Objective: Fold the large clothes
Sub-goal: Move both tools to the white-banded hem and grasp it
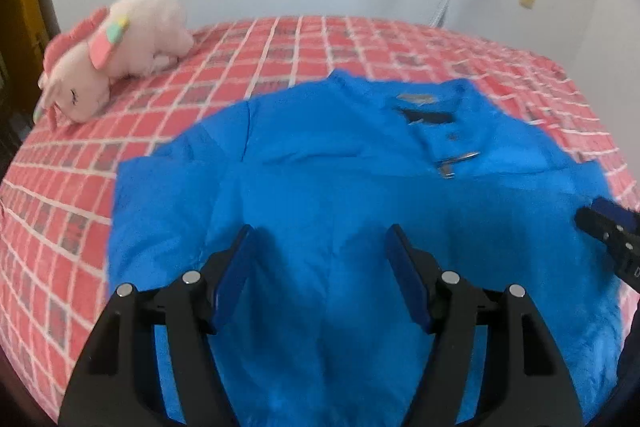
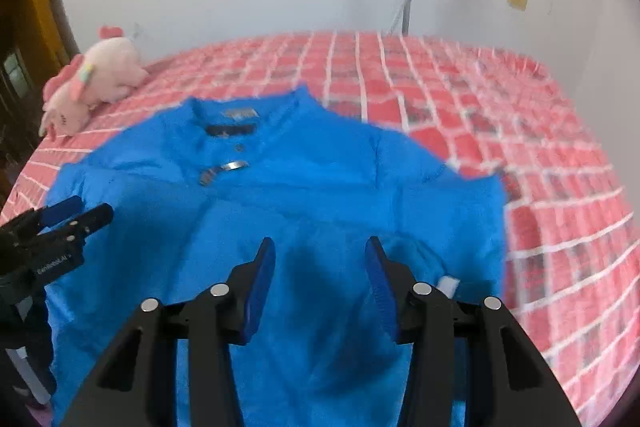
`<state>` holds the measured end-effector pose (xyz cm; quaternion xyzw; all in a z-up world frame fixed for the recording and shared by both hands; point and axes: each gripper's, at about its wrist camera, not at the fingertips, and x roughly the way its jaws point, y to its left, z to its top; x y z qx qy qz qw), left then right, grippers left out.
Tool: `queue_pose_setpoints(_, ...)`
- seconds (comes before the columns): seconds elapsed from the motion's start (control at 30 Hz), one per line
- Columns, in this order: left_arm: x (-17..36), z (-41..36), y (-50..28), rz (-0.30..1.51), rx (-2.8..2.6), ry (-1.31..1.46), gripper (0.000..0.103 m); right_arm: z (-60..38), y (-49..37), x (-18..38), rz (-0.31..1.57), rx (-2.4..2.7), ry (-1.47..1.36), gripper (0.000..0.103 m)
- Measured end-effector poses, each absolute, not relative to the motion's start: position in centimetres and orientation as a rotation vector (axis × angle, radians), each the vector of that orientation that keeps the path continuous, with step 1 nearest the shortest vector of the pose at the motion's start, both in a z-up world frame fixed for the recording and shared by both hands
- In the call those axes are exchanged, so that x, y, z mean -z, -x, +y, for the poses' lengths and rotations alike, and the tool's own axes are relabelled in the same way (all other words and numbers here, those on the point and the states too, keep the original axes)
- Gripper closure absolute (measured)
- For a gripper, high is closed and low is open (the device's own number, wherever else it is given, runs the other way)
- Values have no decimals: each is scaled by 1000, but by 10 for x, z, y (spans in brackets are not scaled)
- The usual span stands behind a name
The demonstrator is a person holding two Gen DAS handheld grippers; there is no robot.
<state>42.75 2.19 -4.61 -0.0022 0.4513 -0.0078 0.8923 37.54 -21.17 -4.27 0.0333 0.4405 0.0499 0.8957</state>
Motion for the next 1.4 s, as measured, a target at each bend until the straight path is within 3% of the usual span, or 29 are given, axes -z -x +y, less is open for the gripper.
queue_pose_setpoints(0.17, 58, 24, -426, 902, 39, -37, 34, -224, -386, 80, 917, -148, -126, 56)
queue_pose_setpoints(0.43, 35, 36, -406, 928, 67, 26, 35, -240, -347, 52, 845, -244, -222, 53)
queue_pose_setpoints(0.5, 18, 52, -378, 930, 120, 89, 26, -247, -321, 38, 824, -256, -200, 46)
queue_pose_setpoints(0.7, 0, 108, -266, 879, 61, 50, 17, -269, -216, 26, 794, -304, -142, 43)
queue_pose_setpoints(0.77, 6, 128, -227, 888, 38, 59, 16, -276, -177, 28, 776, -295, -113, 38)
queue_pose_setpoints(1.07, 24, 170, -85, 899, -36, 152, 16, -303, -40, 53, 819, -334, -195, 37)
queue_pose_setpoints(1.4, 58, 155, -35, 972, 32, 214, 16, -317, -1, 91, 952, -348, -337, 41)
